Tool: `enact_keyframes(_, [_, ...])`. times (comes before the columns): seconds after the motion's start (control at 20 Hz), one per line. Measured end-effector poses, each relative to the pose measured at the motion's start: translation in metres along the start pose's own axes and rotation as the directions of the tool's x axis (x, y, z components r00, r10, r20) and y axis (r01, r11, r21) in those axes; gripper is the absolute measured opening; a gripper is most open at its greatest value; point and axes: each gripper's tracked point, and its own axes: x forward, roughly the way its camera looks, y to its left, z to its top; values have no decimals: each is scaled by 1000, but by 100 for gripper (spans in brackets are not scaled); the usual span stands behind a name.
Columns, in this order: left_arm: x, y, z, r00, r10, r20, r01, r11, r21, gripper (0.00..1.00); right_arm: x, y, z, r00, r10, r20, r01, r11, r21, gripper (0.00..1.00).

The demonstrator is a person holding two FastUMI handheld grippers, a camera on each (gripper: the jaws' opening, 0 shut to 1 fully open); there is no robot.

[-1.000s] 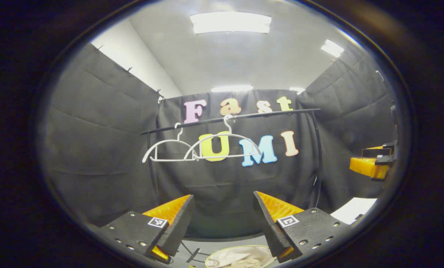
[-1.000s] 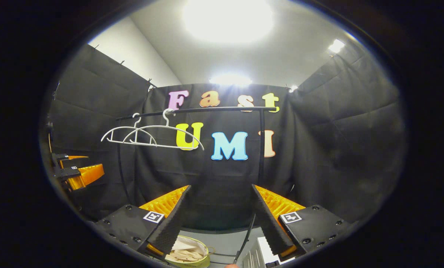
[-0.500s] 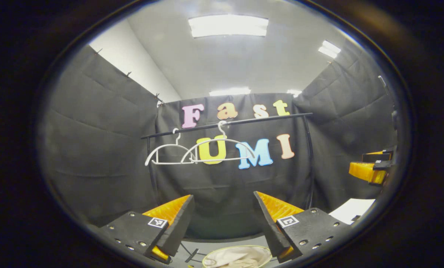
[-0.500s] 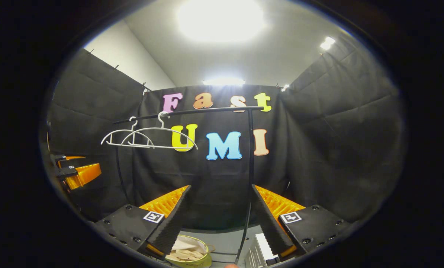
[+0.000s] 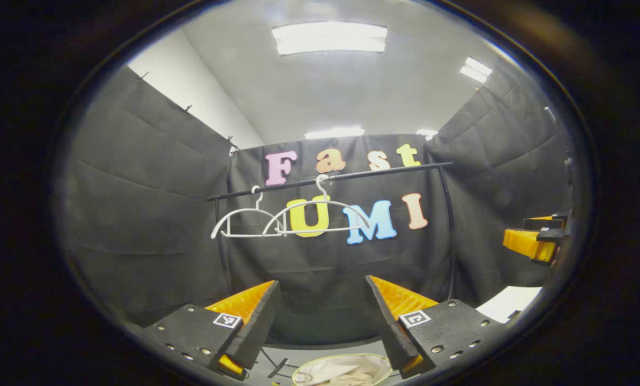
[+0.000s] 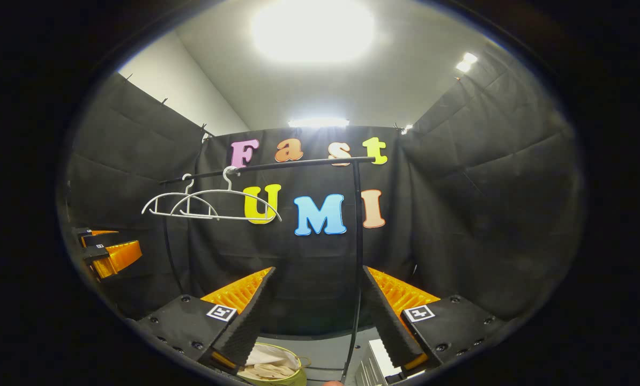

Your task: Grasp the clothes on the hanger with both hands and then place them into the laundry hamper below.

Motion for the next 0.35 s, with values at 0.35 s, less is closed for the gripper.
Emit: enact_keyframes(0.35, [0, -4, 3, 1000, 1, 10, -1, 1000, 0, 92, 4, -1, -4, 1000, 9, -7, -9, 1000, -9, 98])
